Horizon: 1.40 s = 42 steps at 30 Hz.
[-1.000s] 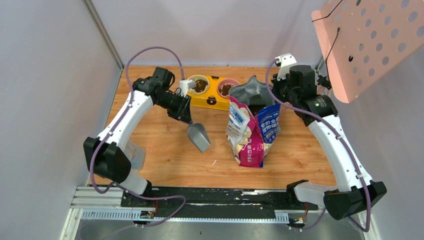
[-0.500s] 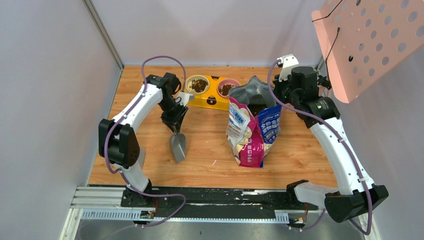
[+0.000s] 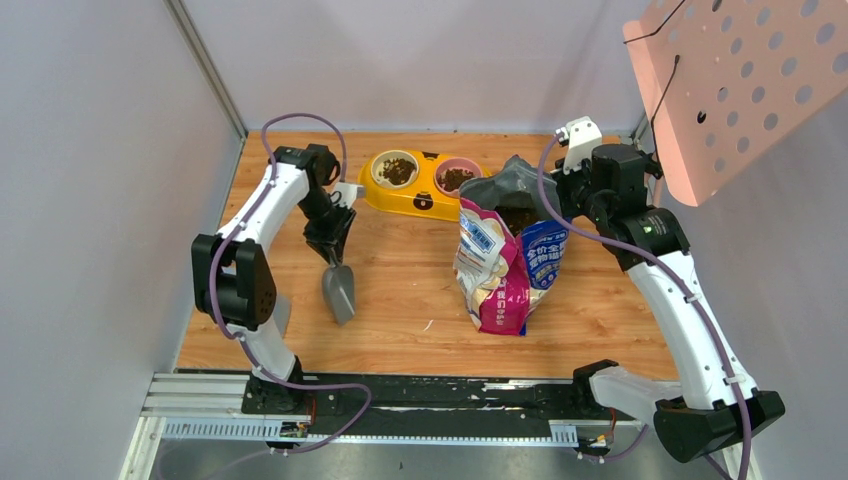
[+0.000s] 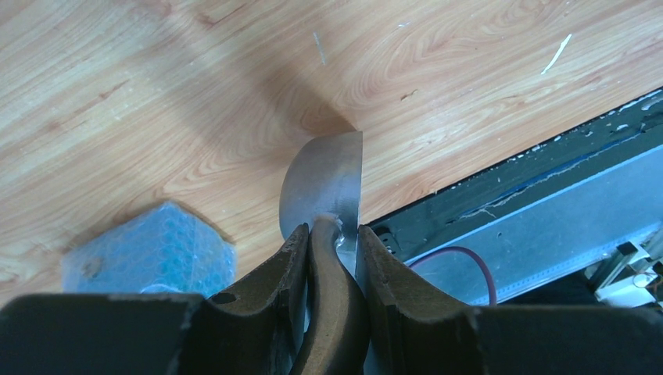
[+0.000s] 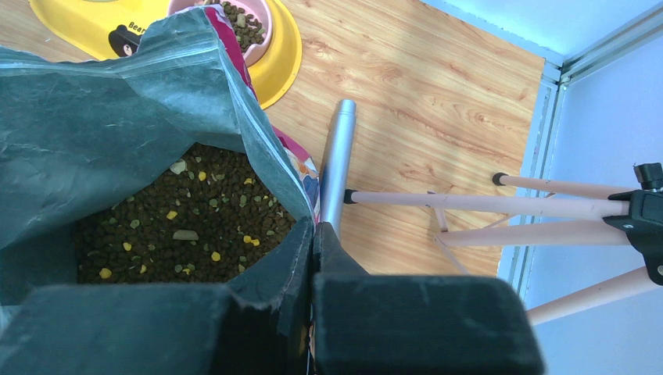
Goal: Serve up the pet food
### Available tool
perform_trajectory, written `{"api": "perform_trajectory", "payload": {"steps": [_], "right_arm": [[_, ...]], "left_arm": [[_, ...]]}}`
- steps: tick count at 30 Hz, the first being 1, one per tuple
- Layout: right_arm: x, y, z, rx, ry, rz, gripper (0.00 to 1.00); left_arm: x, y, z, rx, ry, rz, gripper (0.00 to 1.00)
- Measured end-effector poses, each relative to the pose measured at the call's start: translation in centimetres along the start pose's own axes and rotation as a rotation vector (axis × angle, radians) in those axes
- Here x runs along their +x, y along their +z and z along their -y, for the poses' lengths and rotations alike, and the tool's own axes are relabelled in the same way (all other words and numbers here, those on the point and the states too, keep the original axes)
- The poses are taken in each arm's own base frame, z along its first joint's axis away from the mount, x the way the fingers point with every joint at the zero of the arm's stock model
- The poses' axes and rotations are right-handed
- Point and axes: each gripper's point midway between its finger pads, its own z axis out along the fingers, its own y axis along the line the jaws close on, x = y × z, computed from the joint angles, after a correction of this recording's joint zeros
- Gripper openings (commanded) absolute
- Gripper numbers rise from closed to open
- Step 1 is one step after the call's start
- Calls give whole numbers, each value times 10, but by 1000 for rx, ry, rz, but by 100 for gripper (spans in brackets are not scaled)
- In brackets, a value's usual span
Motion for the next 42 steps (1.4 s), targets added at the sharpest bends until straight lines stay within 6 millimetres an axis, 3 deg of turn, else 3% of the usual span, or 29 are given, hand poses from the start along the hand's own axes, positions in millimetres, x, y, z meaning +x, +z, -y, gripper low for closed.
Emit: {"api": "perform_trajectory", "payload": {"steps": [20, 26, 32, 37, 42], "right_arm": [[1, 1, 1, -1, -24, -4, 0], [1, 1, 1, -2, -24, -4, 0], [1, 0, -1, -8, -24, -2, 0], [2, -2, 0, -7, -22, 4, 0], [4, -6, -1, -6, -22, 13, 0]], "left_arm": [[-12, 36, 1, 97, -54, -102, 9], [-22, 48, 1, 127, -62, -113, 0], [-32, 74, 3, 206, -100, -162, 0], [-38, 84, 12, 273, -133, -162, 0], [-46, 89, 11, 274, -140, -136, 23]]}}
